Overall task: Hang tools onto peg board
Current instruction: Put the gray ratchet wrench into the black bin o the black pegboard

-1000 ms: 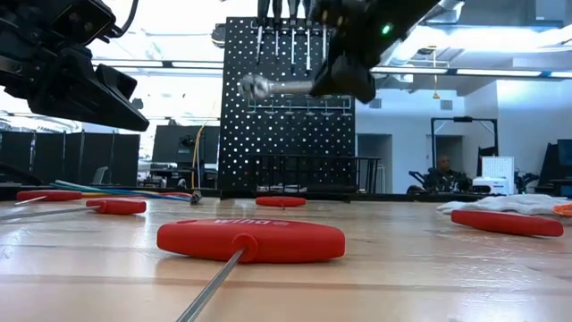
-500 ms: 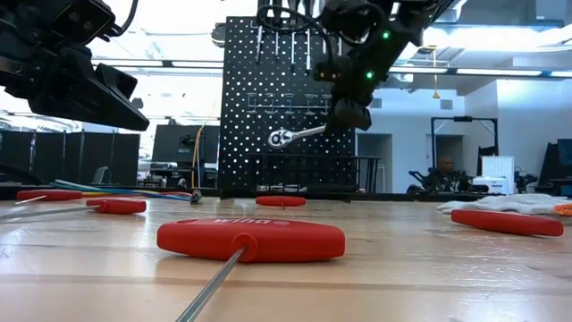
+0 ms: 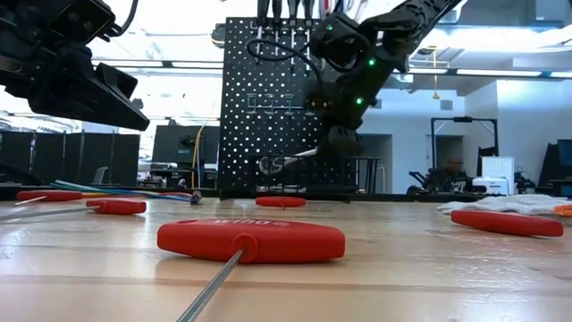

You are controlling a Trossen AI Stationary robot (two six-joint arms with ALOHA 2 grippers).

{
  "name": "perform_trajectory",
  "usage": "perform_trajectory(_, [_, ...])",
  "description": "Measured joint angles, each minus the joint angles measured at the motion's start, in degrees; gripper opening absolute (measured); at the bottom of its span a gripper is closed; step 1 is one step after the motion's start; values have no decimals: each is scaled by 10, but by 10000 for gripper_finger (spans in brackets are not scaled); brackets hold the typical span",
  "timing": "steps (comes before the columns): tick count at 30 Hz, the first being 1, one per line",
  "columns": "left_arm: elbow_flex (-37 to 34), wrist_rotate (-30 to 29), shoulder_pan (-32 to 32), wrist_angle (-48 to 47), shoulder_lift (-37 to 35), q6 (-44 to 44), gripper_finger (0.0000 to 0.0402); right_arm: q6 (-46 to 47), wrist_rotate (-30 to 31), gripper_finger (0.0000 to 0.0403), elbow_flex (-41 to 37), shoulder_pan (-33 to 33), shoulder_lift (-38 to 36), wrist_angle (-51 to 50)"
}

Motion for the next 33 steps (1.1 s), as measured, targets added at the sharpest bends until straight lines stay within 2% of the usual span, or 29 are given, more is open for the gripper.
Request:
perform_trajectory(7, [0, 0, 0, 0, 0, 2, 0, -13, -2, 84, 1, -7, 8, 14])
perform_trajectory(13, [0, 0, 0, -1, 0, 1, 0, -13, -4, 123, 1, -9, 10, 24])
perform_trajectory(25, [0, 0, 0, -1, 0, 0, 0, -13, 0, 136, 0, -9, 10, 26])
perform_trajectory(29, [0, 0, 0, -1, 0, 0, 0, -13, 8, 166, 6, -9, 10, 22])
perform_trajectory(33, [0, 0, 0, -1, 0, 0, 0, -17, 13, 221, 22, -10, 10, 14])
